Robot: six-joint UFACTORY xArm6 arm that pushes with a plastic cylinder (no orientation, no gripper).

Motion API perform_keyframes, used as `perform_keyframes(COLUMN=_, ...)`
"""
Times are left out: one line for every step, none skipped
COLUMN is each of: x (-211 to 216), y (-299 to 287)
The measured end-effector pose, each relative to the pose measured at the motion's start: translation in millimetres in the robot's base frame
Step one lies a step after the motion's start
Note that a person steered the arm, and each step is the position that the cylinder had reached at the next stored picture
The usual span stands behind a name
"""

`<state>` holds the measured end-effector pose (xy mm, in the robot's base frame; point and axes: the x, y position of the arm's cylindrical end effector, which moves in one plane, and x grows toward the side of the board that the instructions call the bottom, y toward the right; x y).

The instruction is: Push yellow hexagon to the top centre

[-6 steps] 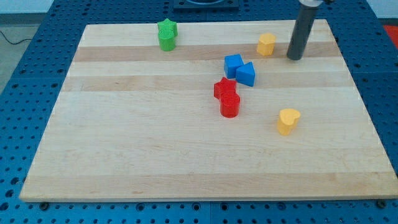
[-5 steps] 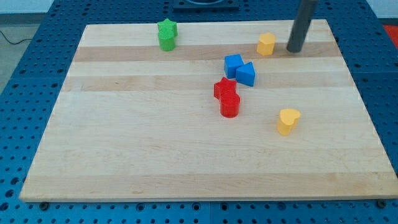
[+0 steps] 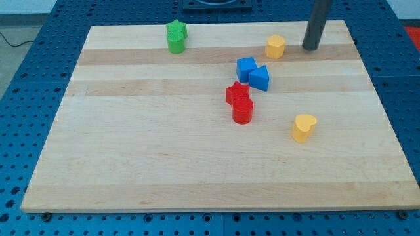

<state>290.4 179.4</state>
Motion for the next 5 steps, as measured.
perform_keyframes(x=8, y=-48)
perform_keyframes(x=-10, y=-98)
perform_keyframes(x=-35, y=-128)
perform_keyframes(x=-32, y=-124)
perform_keyframes(x=-32, y=-118)
